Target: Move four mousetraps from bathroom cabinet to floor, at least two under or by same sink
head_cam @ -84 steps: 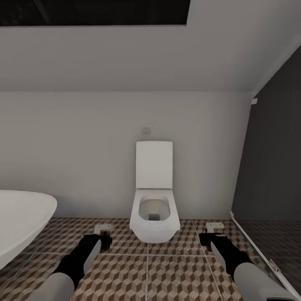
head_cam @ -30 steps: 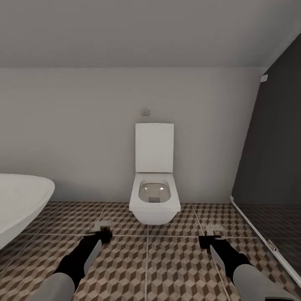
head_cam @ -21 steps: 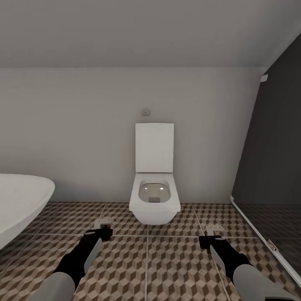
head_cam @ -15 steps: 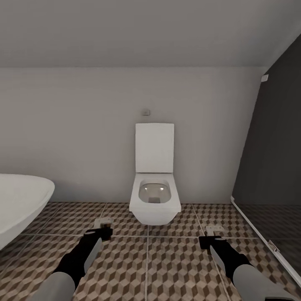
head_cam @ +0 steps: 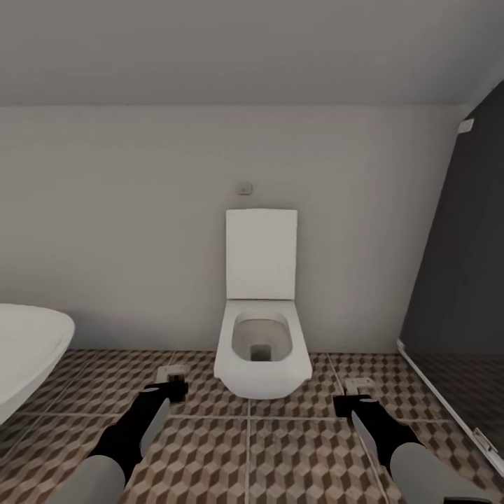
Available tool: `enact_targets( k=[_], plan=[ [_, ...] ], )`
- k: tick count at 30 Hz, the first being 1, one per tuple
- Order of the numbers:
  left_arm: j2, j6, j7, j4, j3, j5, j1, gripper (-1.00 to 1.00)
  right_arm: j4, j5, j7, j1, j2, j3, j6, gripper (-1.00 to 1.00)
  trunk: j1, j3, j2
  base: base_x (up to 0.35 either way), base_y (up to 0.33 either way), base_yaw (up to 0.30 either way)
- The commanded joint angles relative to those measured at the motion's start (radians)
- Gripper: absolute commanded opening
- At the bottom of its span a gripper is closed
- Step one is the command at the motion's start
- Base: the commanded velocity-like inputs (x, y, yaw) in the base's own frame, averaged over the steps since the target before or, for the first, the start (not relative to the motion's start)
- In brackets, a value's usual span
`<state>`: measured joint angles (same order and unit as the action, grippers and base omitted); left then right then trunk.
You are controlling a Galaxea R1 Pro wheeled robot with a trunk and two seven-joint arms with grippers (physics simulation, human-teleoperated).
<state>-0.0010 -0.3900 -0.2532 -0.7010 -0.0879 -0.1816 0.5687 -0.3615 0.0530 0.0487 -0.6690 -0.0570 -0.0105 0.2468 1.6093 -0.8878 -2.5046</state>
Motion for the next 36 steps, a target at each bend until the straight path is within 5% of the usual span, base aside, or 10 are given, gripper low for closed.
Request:
enact_targets(
  k=[1,25,36],
  plan=[
    [0.001,-0.004,-0.011,-0.002,-0.005,-0.009,0.0,-1.0,-0.002,0.004,-0.003,0.0,0.0,-0.002,0.006,-1.0,0.0,-0.001,0.0,0.322,0.0,0.0],
    [-0.001,-0.003,-0.014,0.0,-0.007,-0.009,0.0,-1.0,-0.006,0.004,0.006,0.0,0.0,-0.002,0.006,-1.0,0.0,-0.001,0.0,0.06,0.0,0.0],
    [0.002,-0.004,-0.008,0.003,-0.002,-0.009,0.0,-1.0,-0.012,0.004,0.007,0.0,-0.004,-0.003,0.002,-1.0,0.0,-0.001,0.0,0.27,0.0,0.0]
  ],
)
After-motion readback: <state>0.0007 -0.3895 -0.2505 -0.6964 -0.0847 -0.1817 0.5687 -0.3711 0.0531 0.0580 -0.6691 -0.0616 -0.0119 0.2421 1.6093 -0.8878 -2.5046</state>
